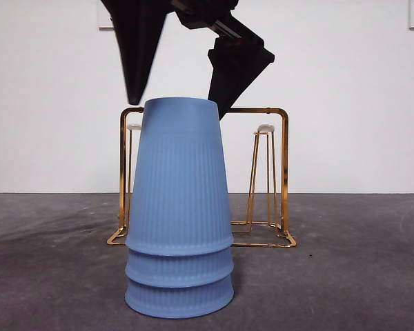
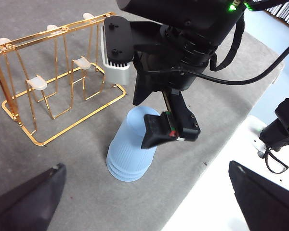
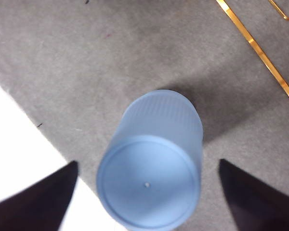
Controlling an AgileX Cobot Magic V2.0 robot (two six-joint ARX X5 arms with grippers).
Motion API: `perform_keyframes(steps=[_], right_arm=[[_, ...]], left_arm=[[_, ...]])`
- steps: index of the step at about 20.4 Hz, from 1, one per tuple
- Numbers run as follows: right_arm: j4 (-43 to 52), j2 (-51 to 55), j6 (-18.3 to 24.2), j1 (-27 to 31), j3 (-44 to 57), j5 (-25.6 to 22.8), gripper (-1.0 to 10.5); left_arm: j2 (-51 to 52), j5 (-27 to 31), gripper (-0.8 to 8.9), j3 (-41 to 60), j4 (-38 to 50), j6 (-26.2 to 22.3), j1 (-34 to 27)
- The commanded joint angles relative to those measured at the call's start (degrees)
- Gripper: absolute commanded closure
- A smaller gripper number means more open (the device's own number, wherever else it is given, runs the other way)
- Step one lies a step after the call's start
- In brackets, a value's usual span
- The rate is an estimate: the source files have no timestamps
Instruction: Pick the top cup and place it on cupholder, pick up the mid cup and place it on cupholder, last pick the bottom cup and place it on cupholder.
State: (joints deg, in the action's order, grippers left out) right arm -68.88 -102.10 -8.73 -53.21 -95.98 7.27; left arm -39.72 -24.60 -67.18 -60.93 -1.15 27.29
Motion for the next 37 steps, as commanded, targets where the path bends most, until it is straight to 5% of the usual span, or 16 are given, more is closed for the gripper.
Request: perform_keyframes(steps=[1,11,37], right_arm=[[-0.4,-1.3,-0.7,-0.7,-1.5,-0.2,5.6],[-1.1,-1.7,-1.1,-0.7,-1.5,-1.6,7.0],[-12.6,1.5,-3.3,-2.2,-18.9,0.6,7.3]], left_arm=[[-0.3,-0.3,2.21,-0.9,0.5,-1.0,0.4],[-0.3,-0.3,2.21,-0.9,0.5,-1.0,0.4],[-0.3,-0.3,2.21,-0.9,0.5,-1.0,0.5]])
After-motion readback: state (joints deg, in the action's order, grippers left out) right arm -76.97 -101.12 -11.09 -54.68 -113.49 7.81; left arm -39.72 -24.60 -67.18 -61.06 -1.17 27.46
